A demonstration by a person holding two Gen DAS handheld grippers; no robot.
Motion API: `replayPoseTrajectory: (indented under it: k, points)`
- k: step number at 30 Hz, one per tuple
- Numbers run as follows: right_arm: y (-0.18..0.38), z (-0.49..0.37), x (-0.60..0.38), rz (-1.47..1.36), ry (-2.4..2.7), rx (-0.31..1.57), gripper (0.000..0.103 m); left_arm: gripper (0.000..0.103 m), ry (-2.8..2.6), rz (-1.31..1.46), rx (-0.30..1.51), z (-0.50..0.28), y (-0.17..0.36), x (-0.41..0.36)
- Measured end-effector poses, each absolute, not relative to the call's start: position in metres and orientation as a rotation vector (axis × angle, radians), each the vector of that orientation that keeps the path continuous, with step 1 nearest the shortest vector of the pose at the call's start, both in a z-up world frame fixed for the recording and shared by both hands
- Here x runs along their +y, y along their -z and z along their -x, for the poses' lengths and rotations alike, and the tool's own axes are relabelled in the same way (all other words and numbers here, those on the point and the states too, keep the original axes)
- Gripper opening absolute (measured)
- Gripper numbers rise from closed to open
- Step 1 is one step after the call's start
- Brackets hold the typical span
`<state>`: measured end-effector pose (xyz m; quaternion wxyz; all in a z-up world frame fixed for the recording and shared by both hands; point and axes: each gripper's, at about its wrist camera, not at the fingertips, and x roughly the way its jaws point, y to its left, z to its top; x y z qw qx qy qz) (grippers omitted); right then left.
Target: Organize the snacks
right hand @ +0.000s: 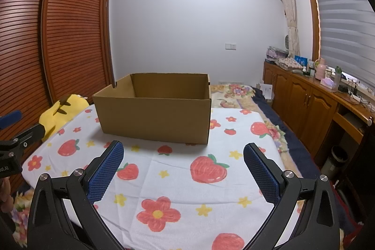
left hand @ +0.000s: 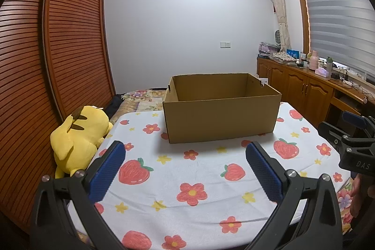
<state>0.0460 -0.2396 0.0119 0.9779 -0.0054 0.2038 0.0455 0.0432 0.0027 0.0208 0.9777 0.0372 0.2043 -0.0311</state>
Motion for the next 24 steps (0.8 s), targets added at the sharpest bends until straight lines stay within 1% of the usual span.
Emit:
replayPoseTrajectory:
  k: [24]
  points:
    - [-0.0117, -0.0456, -0.2400, 0.012, -0.092, 0.410, 0.103, 0.103, 0.059, -0.072, 0.407, -0.0417, -0.0209, 0.0006]
